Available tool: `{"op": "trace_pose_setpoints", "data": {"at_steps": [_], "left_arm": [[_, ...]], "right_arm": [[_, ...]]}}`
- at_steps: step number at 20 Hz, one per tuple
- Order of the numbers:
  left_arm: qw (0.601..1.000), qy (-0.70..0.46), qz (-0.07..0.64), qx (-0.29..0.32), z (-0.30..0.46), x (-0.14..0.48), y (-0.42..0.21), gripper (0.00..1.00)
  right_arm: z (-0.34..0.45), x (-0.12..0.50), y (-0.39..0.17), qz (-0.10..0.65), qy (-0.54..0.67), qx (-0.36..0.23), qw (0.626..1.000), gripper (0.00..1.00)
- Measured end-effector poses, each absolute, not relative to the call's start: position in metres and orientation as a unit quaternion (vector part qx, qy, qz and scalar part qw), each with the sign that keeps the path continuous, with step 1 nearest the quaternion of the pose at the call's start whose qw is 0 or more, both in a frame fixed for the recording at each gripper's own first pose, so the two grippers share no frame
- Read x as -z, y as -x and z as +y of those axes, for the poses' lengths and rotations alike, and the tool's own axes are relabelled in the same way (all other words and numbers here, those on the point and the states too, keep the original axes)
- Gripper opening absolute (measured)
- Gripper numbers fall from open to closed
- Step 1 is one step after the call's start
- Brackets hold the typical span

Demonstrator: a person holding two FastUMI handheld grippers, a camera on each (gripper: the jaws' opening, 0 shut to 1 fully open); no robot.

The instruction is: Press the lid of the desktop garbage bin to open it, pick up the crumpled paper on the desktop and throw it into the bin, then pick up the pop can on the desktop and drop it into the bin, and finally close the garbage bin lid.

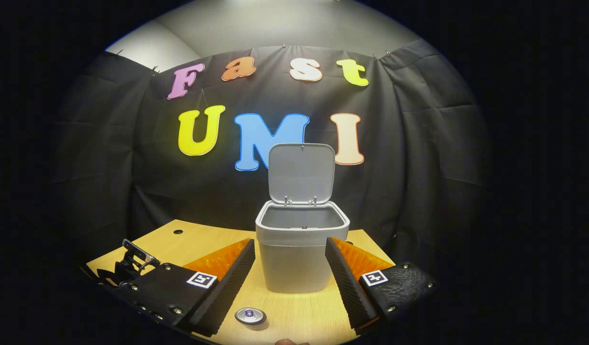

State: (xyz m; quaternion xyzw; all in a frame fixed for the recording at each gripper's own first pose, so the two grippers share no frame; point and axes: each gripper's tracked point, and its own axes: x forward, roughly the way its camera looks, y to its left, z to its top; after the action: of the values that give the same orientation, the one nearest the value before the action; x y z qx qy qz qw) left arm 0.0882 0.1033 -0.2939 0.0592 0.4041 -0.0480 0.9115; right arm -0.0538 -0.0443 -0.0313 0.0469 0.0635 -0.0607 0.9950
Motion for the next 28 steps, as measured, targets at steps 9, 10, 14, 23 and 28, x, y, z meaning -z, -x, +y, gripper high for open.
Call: {"op": "trace_pose_setpoints", "data": {"at_steps": [9,10,14,23,28], "left_arm": [[0.950,-0.046,0.299,0.072,0.060,0.162,-0.164,0.23],[0.954,-0.044,0.288,0.077,0.052,0.149,-0.168,0.23],[0.964,-0.038,0.245,0.094,0.027,0.105,-0.189,0.21],[0.981,-0.017,0.131,0.142,-0.051,0.001,-0.241,0.25],[0.981,-0.007,0.100,0.169,-0.094,-0.025,-0.258,0.23]], "right_arm": [[-0.069,0.023,0.049,0.045,-0.060,0.071,0.995,0.94],[-0.072,0.023,0.049,0.044,-0.061,0.073,0.994,0.94],[-0.085,0.022,0.051,0.038,-0.063,0.087,0.993,0.94],[-0.112,0.025,0.059,0.037,-0.065,0.113,0.991,0.94],[-0.130,0.028,0.064,0.039,-0.064,0.129,0.989,0.94]]}}
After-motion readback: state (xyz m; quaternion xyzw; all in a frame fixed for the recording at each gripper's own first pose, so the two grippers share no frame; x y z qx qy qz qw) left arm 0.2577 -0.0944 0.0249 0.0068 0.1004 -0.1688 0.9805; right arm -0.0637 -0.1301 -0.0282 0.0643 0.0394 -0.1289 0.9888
